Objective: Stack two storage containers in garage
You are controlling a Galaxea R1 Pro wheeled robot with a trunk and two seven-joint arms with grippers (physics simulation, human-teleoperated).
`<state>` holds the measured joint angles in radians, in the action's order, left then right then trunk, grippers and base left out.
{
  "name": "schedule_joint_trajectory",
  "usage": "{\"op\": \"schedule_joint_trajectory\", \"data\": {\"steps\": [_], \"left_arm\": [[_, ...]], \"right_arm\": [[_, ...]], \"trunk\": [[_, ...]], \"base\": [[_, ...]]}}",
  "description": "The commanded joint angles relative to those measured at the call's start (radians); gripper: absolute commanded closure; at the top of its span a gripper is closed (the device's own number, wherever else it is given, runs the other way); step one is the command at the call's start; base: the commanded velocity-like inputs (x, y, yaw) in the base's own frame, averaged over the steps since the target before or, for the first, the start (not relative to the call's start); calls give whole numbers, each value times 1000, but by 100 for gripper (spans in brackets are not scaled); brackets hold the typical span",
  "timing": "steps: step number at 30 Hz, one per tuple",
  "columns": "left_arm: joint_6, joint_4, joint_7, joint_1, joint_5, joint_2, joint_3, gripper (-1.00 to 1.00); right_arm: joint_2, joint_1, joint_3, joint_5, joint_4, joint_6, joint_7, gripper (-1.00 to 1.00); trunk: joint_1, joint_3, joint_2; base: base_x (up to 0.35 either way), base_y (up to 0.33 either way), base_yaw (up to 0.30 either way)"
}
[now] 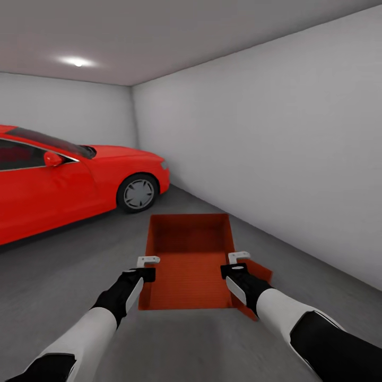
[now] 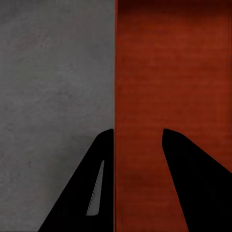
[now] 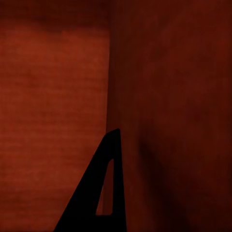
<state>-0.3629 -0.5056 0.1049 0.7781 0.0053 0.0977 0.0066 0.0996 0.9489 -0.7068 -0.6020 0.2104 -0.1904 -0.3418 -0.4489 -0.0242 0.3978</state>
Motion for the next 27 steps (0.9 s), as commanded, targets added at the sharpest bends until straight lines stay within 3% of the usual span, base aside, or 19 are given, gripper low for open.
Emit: {"op": "schedule_joint_trajectory", "data": {"steps": [1, 15, 27], "left_arm": [[-5, 1, 9, 0, 12, 0, -5, 100], [-5, 1, 9, 0, 12, 0, -6, 100], [-5, 1, 9, 0, 12, -1, -5, 100]], "right_arm": [[-24, 2, 18, 31, 3, 52, -16, 100], [-26, 2, 18, 31, 3, 52, -16, 100], [-26, 2, 18, 31, 3, 52, -17, 100]], "trunk": [[-1, -2, 2], [-1, -2, 2], [-1, -2, 2]], "base": [[305, 195, -1], [305, 195, -5], [305, 195, -274]]}}
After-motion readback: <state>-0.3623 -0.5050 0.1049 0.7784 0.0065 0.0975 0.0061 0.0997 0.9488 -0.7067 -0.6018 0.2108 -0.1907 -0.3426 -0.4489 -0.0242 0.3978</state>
